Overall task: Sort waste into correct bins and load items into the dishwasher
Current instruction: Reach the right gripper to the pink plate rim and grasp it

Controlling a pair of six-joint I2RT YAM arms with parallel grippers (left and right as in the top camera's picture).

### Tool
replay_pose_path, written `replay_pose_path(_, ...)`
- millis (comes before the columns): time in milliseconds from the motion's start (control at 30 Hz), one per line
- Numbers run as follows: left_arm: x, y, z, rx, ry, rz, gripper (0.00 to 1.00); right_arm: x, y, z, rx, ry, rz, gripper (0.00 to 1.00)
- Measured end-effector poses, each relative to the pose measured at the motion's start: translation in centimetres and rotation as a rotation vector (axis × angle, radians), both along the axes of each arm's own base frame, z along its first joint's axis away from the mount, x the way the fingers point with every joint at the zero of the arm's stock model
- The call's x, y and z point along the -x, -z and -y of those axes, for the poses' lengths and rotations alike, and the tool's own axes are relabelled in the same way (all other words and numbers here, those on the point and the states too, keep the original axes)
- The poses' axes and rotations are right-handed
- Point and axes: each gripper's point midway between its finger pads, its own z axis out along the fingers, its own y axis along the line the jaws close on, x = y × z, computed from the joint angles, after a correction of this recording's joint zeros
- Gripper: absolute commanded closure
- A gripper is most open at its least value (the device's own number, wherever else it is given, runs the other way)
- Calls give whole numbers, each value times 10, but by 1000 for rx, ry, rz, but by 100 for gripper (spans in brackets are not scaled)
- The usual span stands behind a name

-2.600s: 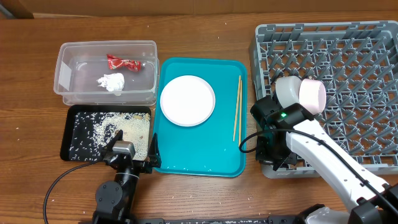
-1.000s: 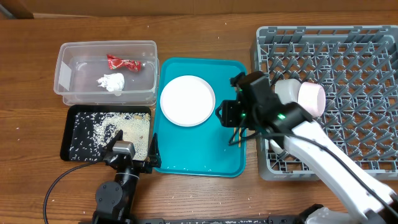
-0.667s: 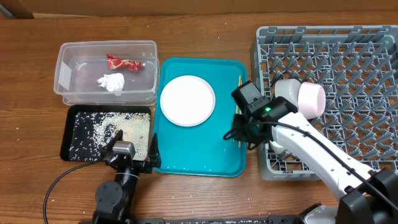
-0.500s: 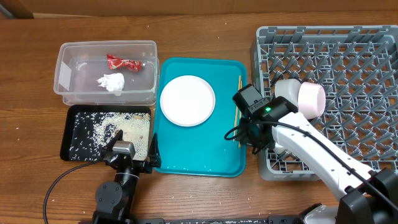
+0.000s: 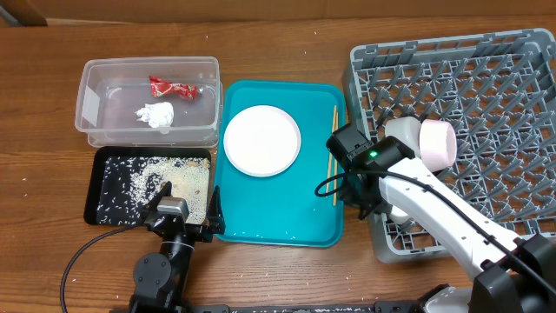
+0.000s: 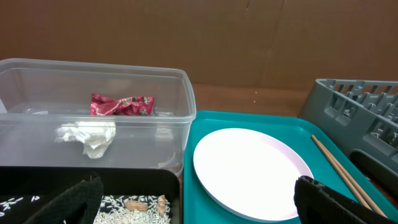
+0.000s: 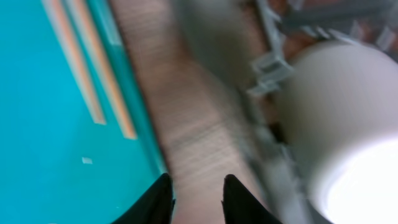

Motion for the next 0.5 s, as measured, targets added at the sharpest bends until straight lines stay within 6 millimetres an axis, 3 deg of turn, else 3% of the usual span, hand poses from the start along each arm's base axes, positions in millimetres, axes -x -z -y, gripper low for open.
replay_pose_path(100, 0, 0, 0, 0, 0, 0, 0, -28, -11, -30, -115, -100, 99, 51)
replay_pose_path(233, 0, 0, 0, 0, 0, 0, 0, -72, -41, -81, -316, -236, 287, 51)
replay_pose_path(367, 0, 0, 0, 0, 0, 0, 0, -99, -62, -112, -446, -311, 418, 51)
replay_pose_path(500, 0, 0, 0, 0, 0, 0, 0, -114, -54, -128, -480, -345, 443, 50)
